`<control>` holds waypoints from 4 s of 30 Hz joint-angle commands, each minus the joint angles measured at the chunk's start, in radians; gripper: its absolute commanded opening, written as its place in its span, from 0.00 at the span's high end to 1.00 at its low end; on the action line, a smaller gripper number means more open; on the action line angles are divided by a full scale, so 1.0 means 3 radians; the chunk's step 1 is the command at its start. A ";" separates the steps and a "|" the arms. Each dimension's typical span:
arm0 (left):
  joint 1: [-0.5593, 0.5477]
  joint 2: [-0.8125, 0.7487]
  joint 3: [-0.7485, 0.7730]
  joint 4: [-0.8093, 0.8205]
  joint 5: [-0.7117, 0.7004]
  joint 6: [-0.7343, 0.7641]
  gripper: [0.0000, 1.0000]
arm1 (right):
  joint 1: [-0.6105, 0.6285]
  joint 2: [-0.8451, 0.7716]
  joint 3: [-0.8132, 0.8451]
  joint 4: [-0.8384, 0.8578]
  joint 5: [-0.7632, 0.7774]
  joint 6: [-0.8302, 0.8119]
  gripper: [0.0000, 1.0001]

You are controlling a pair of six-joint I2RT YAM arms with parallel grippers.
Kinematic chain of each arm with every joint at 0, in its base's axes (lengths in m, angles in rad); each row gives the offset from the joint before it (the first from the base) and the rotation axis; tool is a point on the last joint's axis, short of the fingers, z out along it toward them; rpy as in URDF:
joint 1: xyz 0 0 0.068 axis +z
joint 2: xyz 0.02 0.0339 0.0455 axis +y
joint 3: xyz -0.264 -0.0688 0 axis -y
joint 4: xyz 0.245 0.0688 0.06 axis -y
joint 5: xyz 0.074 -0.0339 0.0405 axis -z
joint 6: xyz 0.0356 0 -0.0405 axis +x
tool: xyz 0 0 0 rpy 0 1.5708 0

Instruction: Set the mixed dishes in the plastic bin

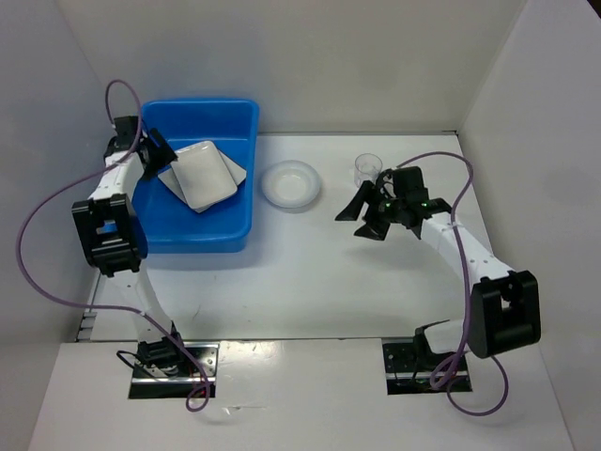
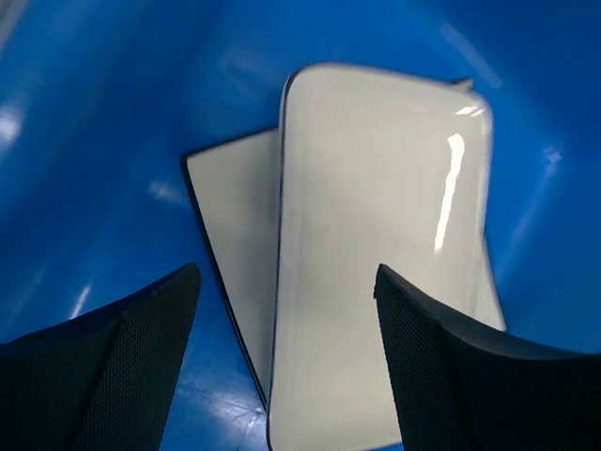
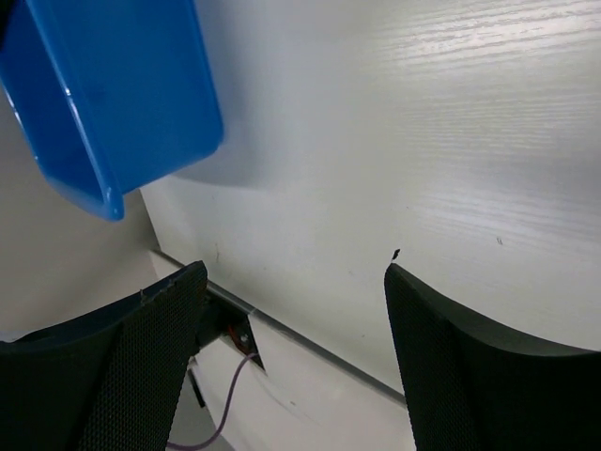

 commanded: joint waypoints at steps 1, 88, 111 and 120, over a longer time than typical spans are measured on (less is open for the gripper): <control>0.0045 -0.0519 0.0229 0.0009 -0.0197 0.0134 0.18 | 0.0120 0.0152 0.0275 0.0169 0.0217 -0.0032 0.18; -0.0819 -0.1506 -0.1331 0.1916 0.2615 -0.0827 0.10 | 0.0381 0.0568 0.1600 0.1079 0.0417 0.0141 1.00; -0.1223 -0.1475 -0.1551 0.2484 0.2646 -0.1190 0.46 | 0.0479 0.0465 0.1733 0.1187 -0.0274 0.0489 1.00; -0.1223 -0.1475 -0.1551 0.2515 0.2518 -0.1482 1.00 | 0.0479 0.0578 0.1733 0.1258 -0.0335 0.0489 1.00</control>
